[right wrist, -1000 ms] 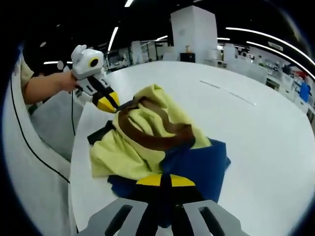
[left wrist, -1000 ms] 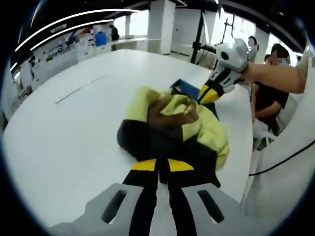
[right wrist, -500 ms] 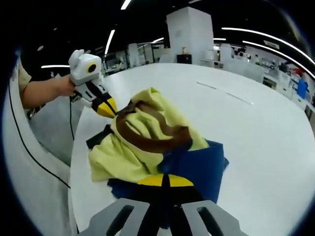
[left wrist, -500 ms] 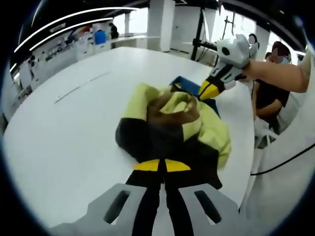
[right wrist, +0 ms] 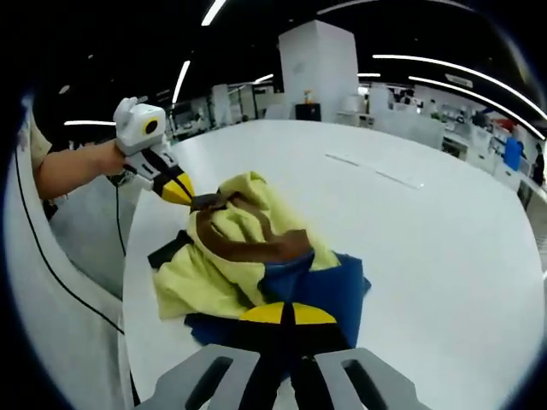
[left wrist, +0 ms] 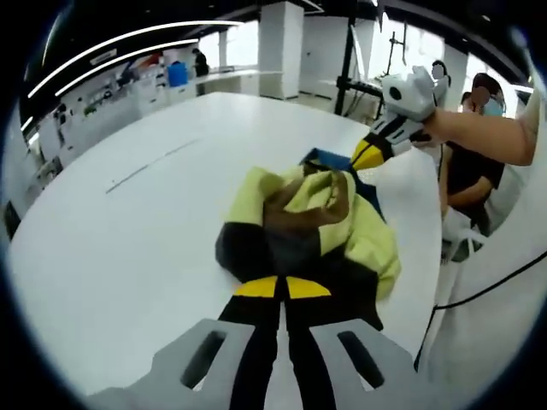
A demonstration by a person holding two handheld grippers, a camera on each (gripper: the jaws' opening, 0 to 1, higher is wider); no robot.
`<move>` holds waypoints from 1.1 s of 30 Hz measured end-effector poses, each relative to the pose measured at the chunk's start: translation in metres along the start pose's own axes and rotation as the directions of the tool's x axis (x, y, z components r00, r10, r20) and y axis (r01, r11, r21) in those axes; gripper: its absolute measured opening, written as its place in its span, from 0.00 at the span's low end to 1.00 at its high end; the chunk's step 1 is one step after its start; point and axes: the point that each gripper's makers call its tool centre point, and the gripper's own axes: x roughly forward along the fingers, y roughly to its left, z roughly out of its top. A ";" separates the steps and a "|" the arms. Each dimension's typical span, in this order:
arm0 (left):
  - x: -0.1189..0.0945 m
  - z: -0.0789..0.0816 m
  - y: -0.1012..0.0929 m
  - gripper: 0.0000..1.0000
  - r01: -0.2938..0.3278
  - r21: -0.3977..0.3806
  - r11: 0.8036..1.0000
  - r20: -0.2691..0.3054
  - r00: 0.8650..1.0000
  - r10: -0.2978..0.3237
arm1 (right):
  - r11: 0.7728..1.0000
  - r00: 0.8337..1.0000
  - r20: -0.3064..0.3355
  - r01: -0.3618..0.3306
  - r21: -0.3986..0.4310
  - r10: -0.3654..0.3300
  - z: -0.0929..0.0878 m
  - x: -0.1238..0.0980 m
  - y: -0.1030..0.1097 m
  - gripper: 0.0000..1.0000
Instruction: Fold the garment on the visible template until the final outline fits inside the template.
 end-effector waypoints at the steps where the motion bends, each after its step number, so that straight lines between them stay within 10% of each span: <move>1: -0.002 0.004 0.001 0.00 -0.001 0.004 1.000 0.004 1.000 0.001 | 1.000 1.000 0.003 0.002 0.004 -0.002 0.001 -0.002 -0.002 0.00; 33: -0.023 0.090 0.067 0.00 -0.137 0.116 0.984 0.067 0.989 0.129 | 0.987 0.984 0.087 0.158 -0.027 -0.156 0.065 -0.045 -0.078 0.00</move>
